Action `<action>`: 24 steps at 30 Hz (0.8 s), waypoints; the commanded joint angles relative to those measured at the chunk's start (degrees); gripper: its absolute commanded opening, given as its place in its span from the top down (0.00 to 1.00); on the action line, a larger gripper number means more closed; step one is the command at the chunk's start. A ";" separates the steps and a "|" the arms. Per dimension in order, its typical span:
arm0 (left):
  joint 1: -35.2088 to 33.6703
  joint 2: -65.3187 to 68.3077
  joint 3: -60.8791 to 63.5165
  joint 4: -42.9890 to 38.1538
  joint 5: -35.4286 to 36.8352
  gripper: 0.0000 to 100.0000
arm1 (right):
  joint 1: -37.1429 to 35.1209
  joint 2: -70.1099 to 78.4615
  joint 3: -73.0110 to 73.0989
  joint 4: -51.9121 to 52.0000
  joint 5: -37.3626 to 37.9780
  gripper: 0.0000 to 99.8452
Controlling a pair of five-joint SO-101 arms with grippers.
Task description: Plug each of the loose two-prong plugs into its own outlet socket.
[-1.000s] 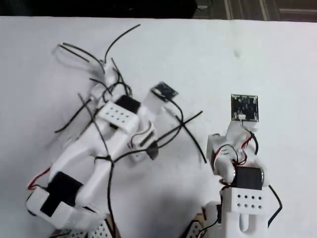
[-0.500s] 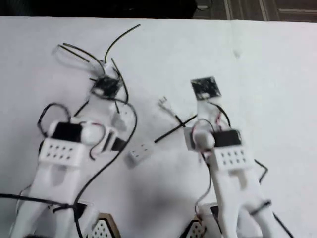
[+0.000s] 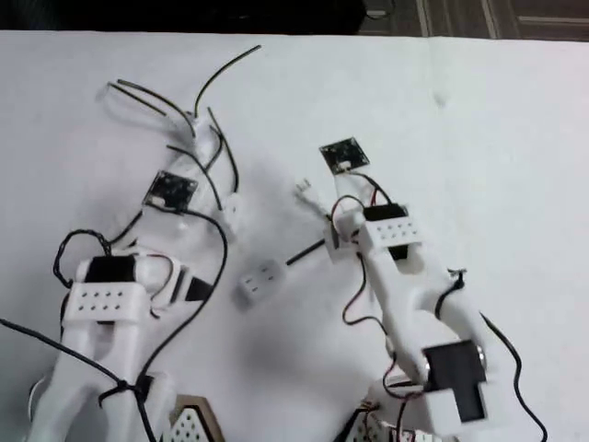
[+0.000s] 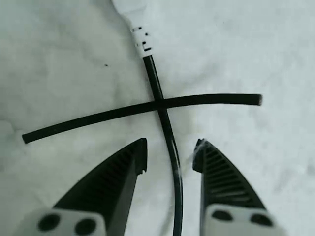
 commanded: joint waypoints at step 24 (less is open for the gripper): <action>-0.48 -1.54 0.26 -1.32 -0.62 0.69 | 19.91 9.98 -9.32 -14.90 8.53 0.98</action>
